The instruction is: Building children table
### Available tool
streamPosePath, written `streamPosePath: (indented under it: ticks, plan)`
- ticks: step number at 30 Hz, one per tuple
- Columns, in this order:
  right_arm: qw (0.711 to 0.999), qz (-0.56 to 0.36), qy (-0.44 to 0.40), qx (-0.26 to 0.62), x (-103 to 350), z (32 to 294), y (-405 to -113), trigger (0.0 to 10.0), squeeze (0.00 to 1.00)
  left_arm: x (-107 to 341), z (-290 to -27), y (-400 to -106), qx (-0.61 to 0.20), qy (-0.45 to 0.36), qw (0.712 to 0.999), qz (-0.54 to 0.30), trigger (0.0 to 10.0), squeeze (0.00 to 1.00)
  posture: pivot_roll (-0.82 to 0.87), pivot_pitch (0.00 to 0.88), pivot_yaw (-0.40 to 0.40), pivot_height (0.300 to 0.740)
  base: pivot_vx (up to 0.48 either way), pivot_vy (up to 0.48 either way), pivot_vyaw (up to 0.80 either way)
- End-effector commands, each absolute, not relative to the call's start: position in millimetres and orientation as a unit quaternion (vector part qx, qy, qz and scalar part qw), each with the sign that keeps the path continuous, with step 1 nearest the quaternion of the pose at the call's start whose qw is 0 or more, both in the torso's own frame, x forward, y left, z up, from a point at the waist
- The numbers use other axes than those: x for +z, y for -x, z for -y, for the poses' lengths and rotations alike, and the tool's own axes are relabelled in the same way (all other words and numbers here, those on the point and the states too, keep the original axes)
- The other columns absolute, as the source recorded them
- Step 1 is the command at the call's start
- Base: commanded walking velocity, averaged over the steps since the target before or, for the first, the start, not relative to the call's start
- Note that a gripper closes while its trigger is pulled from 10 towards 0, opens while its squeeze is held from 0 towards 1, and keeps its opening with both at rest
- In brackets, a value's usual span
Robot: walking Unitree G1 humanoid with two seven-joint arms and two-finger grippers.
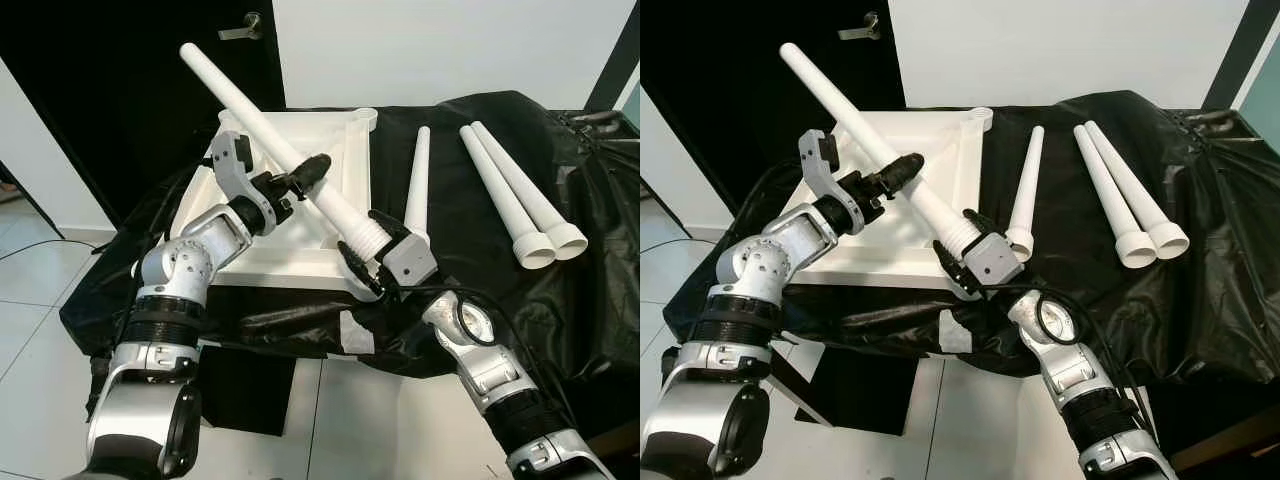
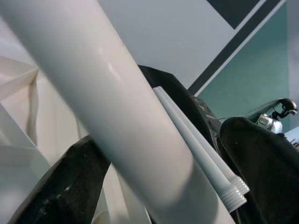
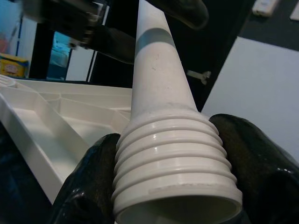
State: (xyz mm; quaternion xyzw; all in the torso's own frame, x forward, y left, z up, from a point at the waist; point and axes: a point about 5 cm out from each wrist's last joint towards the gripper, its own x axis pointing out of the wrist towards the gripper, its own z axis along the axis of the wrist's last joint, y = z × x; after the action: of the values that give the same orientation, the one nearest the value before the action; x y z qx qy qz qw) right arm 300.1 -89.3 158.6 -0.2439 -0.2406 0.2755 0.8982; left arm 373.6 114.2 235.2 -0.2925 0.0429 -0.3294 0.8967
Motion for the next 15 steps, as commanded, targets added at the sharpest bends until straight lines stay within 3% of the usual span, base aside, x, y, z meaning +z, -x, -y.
streamPosePath:
  ticks: [1,8,9,11,12,15]
  plan:
    - [0.889,0.254,0.249,0.289,158.1,81.9,-294.3,10.0,0.00,248.3,-111.0,-371.0,-0.424,0.293,0.857,-0.004,10.0,0.00,0.09,0.000,0.074,0.740,0.000,0.000,0.00]
    - [0.885,0.259,0.256,0.290,152.0,77.6,-287.6,10.0,0.00,256.4,-116.3,-379.3,-0.414,0.305,0.858,-0.003,10.0,0.00,0.08,0.000,0.086,0.740,0.000,0.000,0.00]
    - [0.885,0.260,0.255,0.290,151.7,76.9,-287.1,10.0,0.00,256.6,-115.9,-379.8,-0.413,0.312,0.855,-0.005,3.1,0.00,0.08,0.000,0.088,0.740,0.000,0.000,0.00]
    - [0.885,0.261,0.255,0.290,151.5,76.5,-287.0,10.0,0.00,256.7,-115.7,-380.3,-0.413,0.318,0.854,-0.006,3.0,0.00,0.08,0.000,0.088,0.740,0.000,0.000,0.00]
    - [0.884,0.266,0.256,0.287,152.2,76.3,-287.2,10.0,0.00,257.2,-114.7,-381.0,-0.412,0.325,0.851,-0.005,0.0,0.00,0.08,0.000,0.090,0.740,0.000,0.000,0.00]
    - [0.884,0.268,0.257,0.285,152.1,76.3,-287.1,10.0,0.00,257.2,-114.8,-381.6,-0.410,0.323,0.853,-0.005,0.0,0.00,0.08,0.000,0.091,0.740,0.000,0.000,0.00]
